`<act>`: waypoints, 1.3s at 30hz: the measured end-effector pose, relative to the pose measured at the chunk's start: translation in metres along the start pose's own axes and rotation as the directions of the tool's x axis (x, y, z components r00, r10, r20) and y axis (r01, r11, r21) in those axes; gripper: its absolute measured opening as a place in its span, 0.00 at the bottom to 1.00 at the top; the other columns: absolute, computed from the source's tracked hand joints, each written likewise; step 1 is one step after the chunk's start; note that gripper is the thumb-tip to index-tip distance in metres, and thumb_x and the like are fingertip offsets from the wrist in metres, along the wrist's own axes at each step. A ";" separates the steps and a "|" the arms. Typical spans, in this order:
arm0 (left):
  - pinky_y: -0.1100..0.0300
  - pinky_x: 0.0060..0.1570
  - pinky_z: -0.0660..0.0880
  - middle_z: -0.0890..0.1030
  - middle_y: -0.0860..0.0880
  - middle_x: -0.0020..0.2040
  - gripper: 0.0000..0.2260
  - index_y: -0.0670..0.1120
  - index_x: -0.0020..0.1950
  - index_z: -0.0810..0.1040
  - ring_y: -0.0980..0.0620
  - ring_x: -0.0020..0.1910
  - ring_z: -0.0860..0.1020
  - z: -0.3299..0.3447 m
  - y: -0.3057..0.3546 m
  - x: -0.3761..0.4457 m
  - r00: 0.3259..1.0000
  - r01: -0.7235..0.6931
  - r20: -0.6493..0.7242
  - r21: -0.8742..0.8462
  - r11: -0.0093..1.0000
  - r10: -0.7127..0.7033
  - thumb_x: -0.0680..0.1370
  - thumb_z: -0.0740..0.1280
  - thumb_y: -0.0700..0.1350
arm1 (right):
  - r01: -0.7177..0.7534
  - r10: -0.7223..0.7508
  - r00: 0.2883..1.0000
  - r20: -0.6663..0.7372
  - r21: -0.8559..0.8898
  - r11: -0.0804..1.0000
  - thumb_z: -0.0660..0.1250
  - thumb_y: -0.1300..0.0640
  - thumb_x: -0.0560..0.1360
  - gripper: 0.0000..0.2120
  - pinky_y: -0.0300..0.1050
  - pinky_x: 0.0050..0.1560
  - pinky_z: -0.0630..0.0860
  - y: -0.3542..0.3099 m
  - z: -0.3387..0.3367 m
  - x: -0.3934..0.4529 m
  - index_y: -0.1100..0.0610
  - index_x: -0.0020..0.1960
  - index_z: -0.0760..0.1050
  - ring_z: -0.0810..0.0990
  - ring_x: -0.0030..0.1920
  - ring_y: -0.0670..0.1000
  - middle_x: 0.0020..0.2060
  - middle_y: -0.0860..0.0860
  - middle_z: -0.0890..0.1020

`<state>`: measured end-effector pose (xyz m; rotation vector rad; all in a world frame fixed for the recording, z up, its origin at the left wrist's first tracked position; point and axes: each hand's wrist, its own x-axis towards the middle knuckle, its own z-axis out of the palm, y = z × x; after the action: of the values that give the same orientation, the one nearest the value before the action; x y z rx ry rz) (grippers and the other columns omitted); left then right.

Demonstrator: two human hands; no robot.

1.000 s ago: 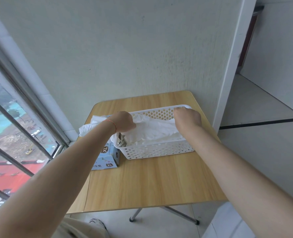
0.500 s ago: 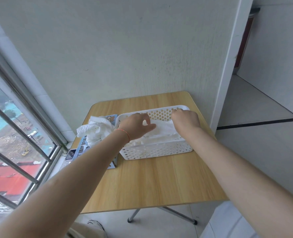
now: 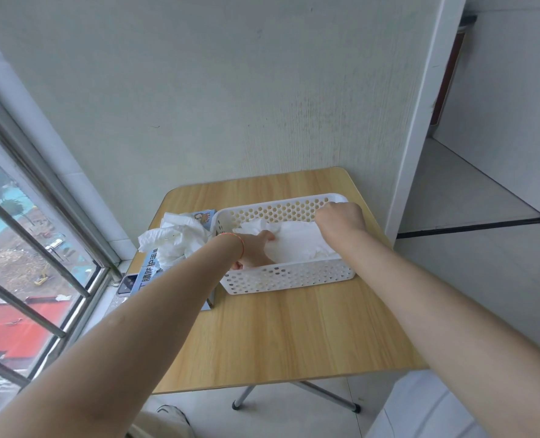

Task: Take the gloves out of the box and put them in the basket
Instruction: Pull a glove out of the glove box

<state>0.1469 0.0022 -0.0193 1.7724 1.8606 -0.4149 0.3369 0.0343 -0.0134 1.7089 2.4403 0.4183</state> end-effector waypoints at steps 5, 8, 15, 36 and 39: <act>0.61 0.35 0.77 0.81 0.49 0.45 0.28 0.54 0.73 0.65 0.54 0.30 0.80 -0.033 -0.010 -0.031 0.971 -0.160 -0.206 -0.176 0.971 0.123 0.76 0.70 0.57 | -0.012 0.034 0.992 -0.119 0.181 0.983 0.61 0.73 0.71 0.12 0.41 0.28 0.60 -0.010 -0.021 0.005 0.56 0.42 0.69 0.72 0.37 0.54 0.31 0.49 0.66; 0.63 0.37 0.73 0.81 0.50 0.47 0.09 0.53 0.56 0.80 0.57 0.33 0.77 -0.047 -0.039 -0.049 0.805 -0.211 -0.592 -0.227 0.951 0.037 0.76 0.68 0.52 | 0.071 0.017 0.979 -0.201 0.423 0.903 0.59 0.66 0.75 0.06 0.42 0.29 0.63 -0.041 -0.040 0.013 0.58 0.44 0.72 0.75 0.39 0.56 0.35 0.52 0.72; 0.60 0.49 0.69 0.75 0.48 0.47 0.04 0.54 0.44 0.81 0.49 0.48 0.75 -0.034 -0.124 -0.072 0.642 -0.121 -0.755 -0.272 0.955 -0.134 0.74 0.68 0.45 | 0.255 -0.104 0.965 -0.240 0.774 0.580 0.61 0.56 0.76 0.07 0.43 0.38 0.69 -0.135 -0.067 0.024 0.54 0.41 0.74 0.77 0.42 0.53 0.39 0.49 0.77; 0.63 0.33 0.65 0.74 0.51 0.39 0.05 0.46 0.43 0.77 0.57 0.34 0.70 -0.003 -0.170 -0.085 0.430 -0.266 -0.832 -0.488 0.832 -0.351 0.73 0.68 0.47 | 0.283 0.008 0.953 -0.301 0.903 0.325 0.63 0.59 0.79 0.06 0.36 0.43 0.68 -0.173 -0.091 0.029 0.57 0.49 0.77 0.76 0.44 0.46 0.42 0.46 0.78; 0.59 0.31 0.64 0.71 0.50 0.31 0.11 0.41 0.36 0.75 0.52 0.31 0.68 -0.004 -0.161 -0.088 0.399 -0.298 -0.820 -0.539 0.788 -0.410 0.72 0.65 0.48 | 0.230 0.050 0.968 -0.245 0.952 0.199 0.64 0.57 0.79 0.05 0.37 0.41 0.69 -0.172 -0.096 0.029 0.56 0.48 0.77 0.76 0.42 0.46 0.39 0.46 0.78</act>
<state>-0.0132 -0.0827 0.0123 1.4717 2.3067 1.3945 0.1467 -0.0074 0.0280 1.7658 3.1978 -1.4718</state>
